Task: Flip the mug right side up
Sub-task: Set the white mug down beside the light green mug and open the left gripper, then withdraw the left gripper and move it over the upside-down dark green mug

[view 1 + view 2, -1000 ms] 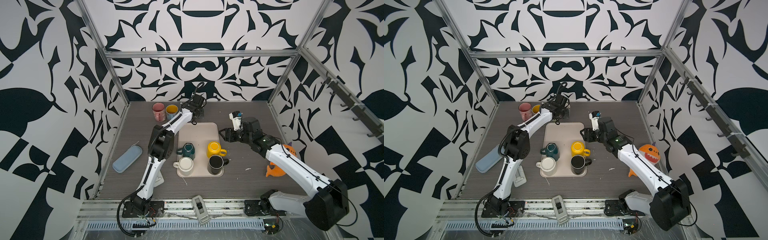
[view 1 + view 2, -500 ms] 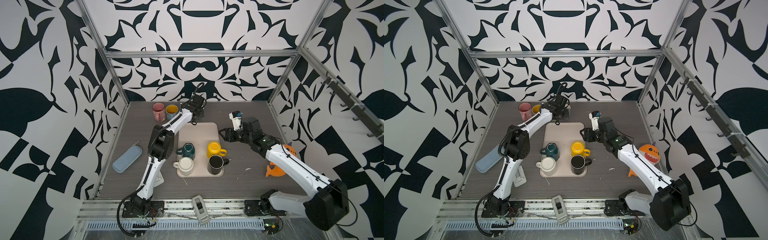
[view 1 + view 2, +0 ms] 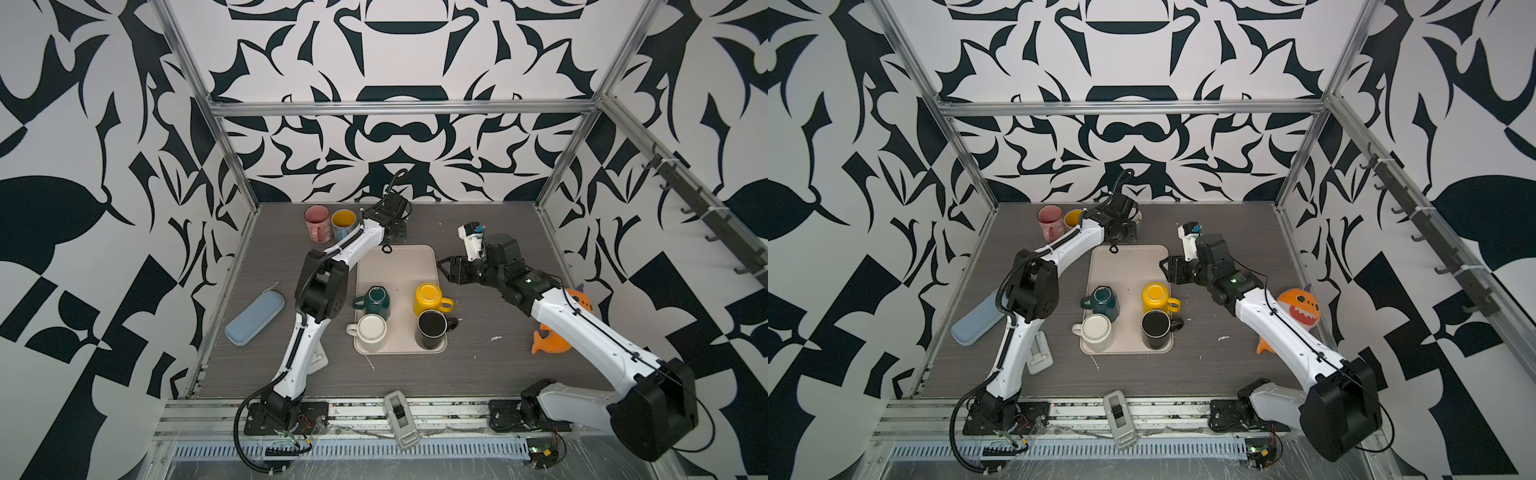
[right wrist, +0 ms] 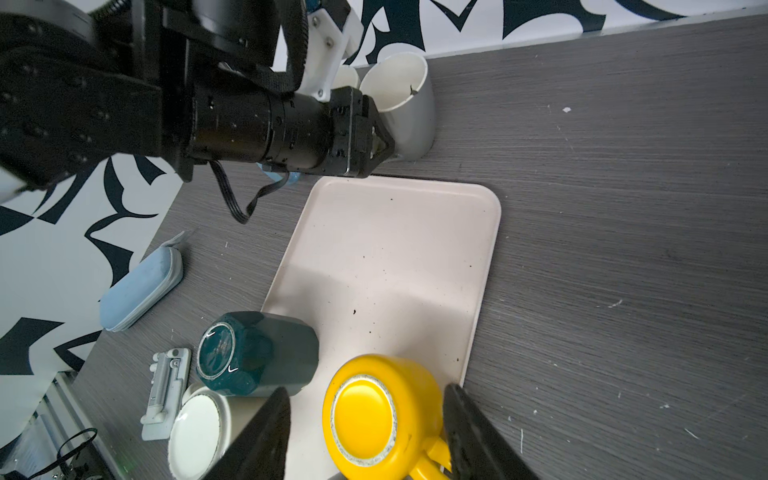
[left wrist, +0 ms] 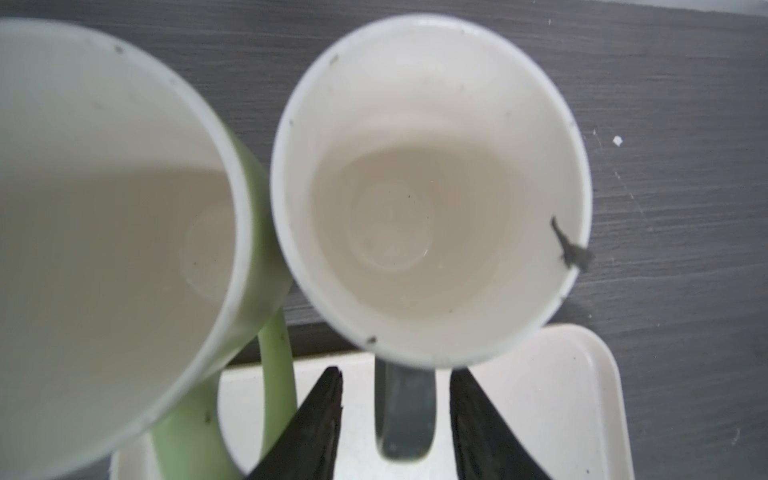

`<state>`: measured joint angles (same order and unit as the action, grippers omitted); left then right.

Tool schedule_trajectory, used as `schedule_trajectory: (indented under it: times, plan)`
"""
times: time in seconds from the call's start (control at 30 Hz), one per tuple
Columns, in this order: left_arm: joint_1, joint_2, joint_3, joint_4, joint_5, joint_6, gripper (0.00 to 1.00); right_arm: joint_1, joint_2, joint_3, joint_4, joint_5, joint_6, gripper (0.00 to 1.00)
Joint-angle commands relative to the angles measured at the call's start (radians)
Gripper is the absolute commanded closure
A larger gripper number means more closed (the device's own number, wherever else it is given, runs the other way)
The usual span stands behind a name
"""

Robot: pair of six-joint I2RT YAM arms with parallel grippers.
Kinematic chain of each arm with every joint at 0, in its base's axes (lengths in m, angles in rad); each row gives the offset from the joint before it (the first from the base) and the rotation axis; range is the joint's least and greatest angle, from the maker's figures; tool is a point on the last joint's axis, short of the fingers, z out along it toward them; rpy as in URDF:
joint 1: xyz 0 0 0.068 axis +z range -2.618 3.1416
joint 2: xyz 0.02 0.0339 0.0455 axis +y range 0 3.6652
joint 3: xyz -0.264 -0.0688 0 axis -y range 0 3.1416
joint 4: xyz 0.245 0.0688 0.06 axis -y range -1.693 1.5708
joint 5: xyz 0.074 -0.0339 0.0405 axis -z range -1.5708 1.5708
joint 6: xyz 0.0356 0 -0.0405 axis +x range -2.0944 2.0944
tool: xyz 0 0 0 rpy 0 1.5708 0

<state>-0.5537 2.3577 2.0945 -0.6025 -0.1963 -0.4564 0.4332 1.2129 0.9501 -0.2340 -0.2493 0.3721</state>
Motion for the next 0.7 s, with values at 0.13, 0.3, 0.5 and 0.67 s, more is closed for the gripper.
schedule_trajectory:
  times: [0.13, 0.3, 0.5, 0.67]
  plan:
    - [-0.023, -0.217, -0.067, 0.029, 0.012, 0.010, 0.53, -0.004, -0.005, 0.001, 0.041, -0.015, 0.026, 0.38]
    - [-0.037, -0.409, -0.168, 0.038, 0.054, -0.008, 0.53, -0.004, 0.019, 0.014, 0.033, -0.038, 0.033, 0.38]
    - [-0.032, -0.760, -0.524, 0.159, 0.056, -0.199, 0.51, -0.004, 0.066, 0.022, 0.056, -0.076, 0.073, 0.39]
    - [0.000, -1.008, -0.790, 0.179, 0.068, -0.471, 0.49, 0.001, 0.092, 0.036, 0.055, -0.054, 0.095, 0.41]
